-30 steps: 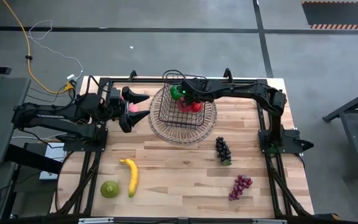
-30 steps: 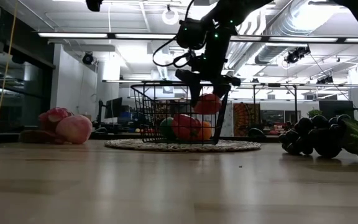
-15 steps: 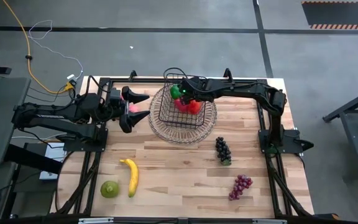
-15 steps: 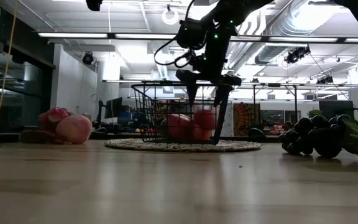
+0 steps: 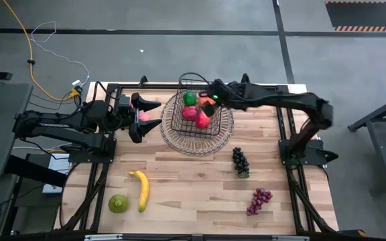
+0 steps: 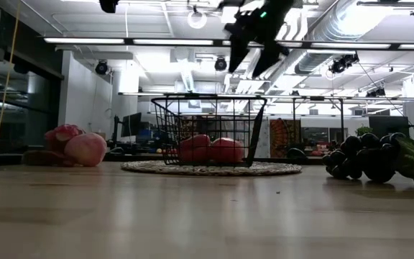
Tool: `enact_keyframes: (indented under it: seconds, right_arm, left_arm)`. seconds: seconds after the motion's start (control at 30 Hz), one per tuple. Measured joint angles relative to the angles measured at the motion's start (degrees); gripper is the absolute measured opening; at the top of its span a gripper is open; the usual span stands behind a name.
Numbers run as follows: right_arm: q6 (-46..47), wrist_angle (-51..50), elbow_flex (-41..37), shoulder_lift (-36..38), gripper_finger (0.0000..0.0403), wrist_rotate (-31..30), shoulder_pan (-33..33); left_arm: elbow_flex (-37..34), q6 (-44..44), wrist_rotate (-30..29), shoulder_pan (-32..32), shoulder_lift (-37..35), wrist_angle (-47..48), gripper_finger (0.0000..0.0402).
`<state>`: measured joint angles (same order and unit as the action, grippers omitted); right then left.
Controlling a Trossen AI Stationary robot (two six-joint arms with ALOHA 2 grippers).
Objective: Build produce basket
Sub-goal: Put the pink peach into the black wire basket
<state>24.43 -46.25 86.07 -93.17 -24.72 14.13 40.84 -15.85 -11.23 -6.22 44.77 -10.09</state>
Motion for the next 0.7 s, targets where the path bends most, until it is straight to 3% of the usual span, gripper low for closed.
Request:
enact_keyframes:
  seconds: [0.1, 0.37, 0.53, 0.7]
  right_arm:
    - [-2.4, 6.0, -8.0, 8.1, 0.0397, 0.4, -3.2]
    - [3.1, 31.9, -32.0, 29.9, 0.0397, 12.9, -10.8]
    - [6.9, 46.1, -38.1, 38.1, 0.0397, 16.4, -12.9]
    - [1.6, 51.8, -39.2, 41.4, 0.0397, 16.6, -14.0]
  left_arm:
    - [0.0, 0.0, -1.0, 0.0, 0.0, 0.0, 0.0362]
    - [0.0, 0.0, -1.8, 0.0, 0.0, 0.0, 0.0362]
    - [0.0, 0.0, -1.8, 0.0, 0.0, 0.2, 0.0362]
    - [0.0, 0.0, -1.8, 0.0, 0.0, 0.2, 0.0362]
